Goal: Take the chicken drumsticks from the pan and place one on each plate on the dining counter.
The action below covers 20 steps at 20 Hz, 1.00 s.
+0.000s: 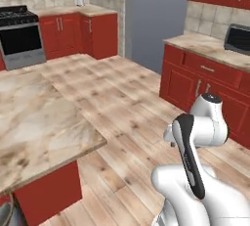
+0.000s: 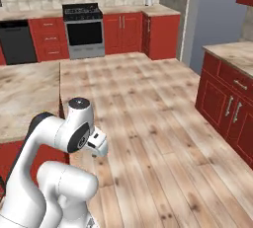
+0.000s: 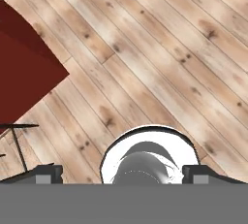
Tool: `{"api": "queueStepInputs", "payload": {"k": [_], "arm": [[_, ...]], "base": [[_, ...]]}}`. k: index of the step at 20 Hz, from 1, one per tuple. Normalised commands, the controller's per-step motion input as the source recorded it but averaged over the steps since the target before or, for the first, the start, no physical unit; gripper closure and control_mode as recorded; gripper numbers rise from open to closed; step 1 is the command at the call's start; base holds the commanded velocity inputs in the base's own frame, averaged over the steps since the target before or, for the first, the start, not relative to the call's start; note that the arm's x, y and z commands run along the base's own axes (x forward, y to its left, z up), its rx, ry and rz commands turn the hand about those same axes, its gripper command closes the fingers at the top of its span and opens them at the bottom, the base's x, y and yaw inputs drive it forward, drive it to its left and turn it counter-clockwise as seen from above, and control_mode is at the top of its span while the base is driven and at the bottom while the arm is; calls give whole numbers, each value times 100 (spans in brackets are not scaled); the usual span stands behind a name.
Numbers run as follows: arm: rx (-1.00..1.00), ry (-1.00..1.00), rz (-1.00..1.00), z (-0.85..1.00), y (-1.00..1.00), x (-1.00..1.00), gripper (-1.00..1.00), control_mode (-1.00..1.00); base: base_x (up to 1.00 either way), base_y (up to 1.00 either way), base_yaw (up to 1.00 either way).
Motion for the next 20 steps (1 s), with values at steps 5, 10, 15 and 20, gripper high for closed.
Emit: {"api": "queueStepInputs", "payload": {"k": [5,10,15,20], "arm": [[0,0,0,0,0,0,-100,100],[0,0,0,0,0,0,-100,100],[0,0,0,0,0,0,-100,100],[0,0,0,0,0,0,-100,100]], "base": [[66,-90,-45],[100,-66,-10],[100,-48,15],[100,-26,37]]}}
